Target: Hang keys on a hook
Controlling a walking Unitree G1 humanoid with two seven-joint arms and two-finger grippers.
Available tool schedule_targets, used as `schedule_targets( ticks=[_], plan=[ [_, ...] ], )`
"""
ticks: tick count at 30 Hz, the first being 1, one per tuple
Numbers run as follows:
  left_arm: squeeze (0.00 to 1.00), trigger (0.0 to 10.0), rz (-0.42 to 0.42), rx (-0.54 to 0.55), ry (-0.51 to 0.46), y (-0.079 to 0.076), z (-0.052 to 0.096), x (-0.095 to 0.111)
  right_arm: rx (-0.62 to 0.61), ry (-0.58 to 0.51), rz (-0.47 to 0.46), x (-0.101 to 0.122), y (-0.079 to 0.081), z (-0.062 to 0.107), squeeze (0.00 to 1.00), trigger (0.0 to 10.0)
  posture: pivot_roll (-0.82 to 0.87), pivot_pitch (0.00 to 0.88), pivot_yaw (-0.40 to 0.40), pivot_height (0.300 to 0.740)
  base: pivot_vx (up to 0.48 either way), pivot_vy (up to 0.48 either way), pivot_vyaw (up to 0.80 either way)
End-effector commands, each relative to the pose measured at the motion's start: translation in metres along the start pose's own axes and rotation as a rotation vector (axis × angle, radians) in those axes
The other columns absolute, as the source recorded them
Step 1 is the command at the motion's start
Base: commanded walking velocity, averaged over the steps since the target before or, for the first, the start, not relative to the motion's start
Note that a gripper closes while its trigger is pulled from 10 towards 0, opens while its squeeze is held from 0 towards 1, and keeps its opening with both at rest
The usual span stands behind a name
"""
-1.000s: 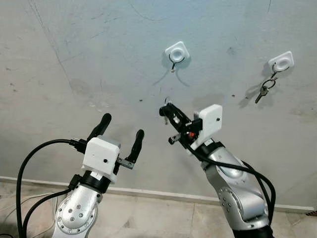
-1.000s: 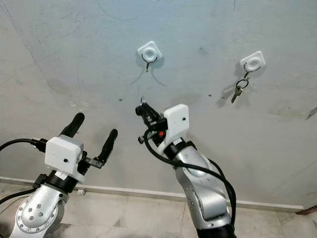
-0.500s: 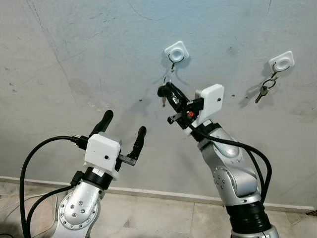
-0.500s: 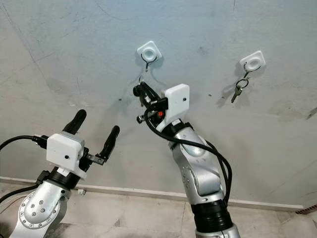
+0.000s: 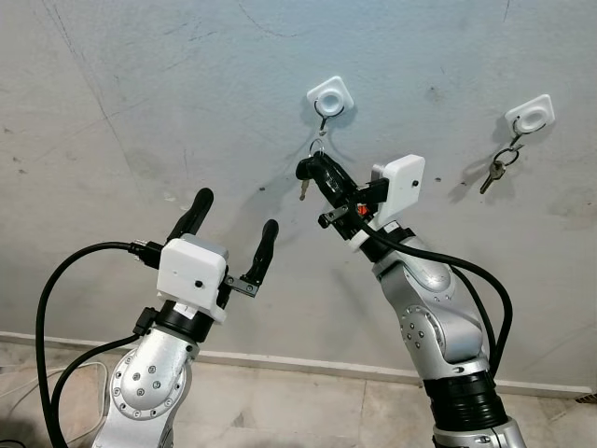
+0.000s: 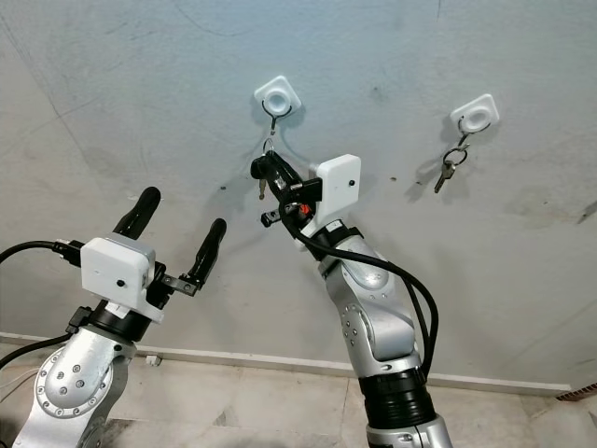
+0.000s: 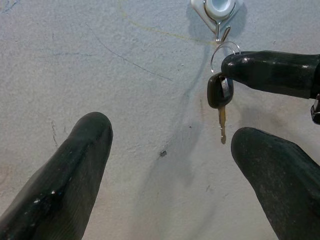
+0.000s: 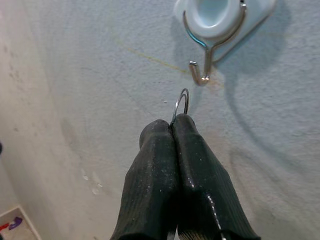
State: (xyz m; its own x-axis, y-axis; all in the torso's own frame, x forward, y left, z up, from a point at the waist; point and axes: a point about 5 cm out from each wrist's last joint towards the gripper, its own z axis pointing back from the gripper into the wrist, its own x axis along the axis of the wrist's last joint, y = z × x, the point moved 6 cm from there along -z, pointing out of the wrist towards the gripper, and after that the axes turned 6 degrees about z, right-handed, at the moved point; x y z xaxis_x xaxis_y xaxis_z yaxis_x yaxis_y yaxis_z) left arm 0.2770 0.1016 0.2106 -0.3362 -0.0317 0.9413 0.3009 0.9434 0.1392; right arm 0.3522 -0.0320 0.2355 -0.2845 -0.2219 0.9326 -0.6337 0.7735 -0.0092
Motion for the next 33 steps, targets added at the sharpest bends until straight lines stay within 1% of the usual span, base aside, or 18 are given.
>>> schedule_targets(
  ticks=[1,6,9,13,14,16,20,23,24,31,33],
  plan=[
    [0.0,10.0,-0.006,0.011,0.012,0.002,0.001,-0.004,0.038,-0.01,-0.024,0.003,0.006,-0.001,0.0,10.0,0.13,0.116,-0.001,0.74,0.0,0.0,0.0],
    [0.0,10.0,-0.002,0.015,0.01,0.003,0.0,-0.004,0.087,-0.022,-0.073,0.007,0.012,-0.002,0.0,10.0,0.13,0.117,0.0,0.74,0.0,0.0,0.0],
    [0.0,10.0,-0.001,0.015,0.01,0.003,0.0,-0.004,0.132,-0.029,-0.143,0.01,0.016,-0.001,0.0,10.0,0.13,0.117,0.0,0.74,0.0,0.0,0.0],
    [0.0,10.0,-0.002,0.014,0.013,0.002,0.0,-0.004,0.144,-0.031,-0.161,0.01,0.014,0.0,0.0,10.0,0.13,0.118,0.001,0.74,0.0,0.0,0.0],
    [0.0,10.0,-0.002,0.014,0.014,0.002,0.0,-0.005,0.146,-0.031,-0.16,0.01,0.013,0.0,0.0,10.0,0.13,0.118,0.001,0.74,0.0,0.0,0.0],
    [0.0,10.0,0.0,0.014,0.016,0.002,0.0,-0.005,0.121,-0.055,-0.204,0.014,0.005,-0.002,0.0,10.0,0.13,0.118,0.003,0.74,0.0,0.0,0.0],
    [0.0,10.0,-0.002,0.013,0.016,0.002,0.0,-0.005,0.087,-0.068,-0.238,0.016,-0.005,-0.004,0.0,10.0,0.13,0.12,0.004,0.74,0.0,0.0,0.0],
    [0.0,10.0,-0.004,0.011,0.016,0.002,0.0,-0.005,0.072,-0.074,-0.258,0.016,-0.009,-0.005,0.0,10.0,0.13,0.12,0.004,0.74,0.0,0.0,0.0],
    [0.0,10.0,-0.003,0.009,0.017,0.002,0.001,-0.005,0.057,-0.079,-0.278,0.016,-0.012,-0.005,0.0,10.0,0.14,0.12,0.007,0.74,0.0,0.0,0.0],
    [0.0,10.0,-0.001,0.006,0.021,0.001,0.001,-0.006,0.025,-0.078,-0.311,0.013,-0.018,-0.005,0.0,10.0,0.14,0.122,0.007,0.74,0.0,0.0,0.0],
    [0.0,10.0,0.0,0.004,0.024,0.001,0.001,-0.006,0.007,-0.082,-0.335,0.012,-0.021,-0.005,0.0,10.0,0.14,0.123,0.008,0.74,0.0,0.0,0.0]
  ],
)
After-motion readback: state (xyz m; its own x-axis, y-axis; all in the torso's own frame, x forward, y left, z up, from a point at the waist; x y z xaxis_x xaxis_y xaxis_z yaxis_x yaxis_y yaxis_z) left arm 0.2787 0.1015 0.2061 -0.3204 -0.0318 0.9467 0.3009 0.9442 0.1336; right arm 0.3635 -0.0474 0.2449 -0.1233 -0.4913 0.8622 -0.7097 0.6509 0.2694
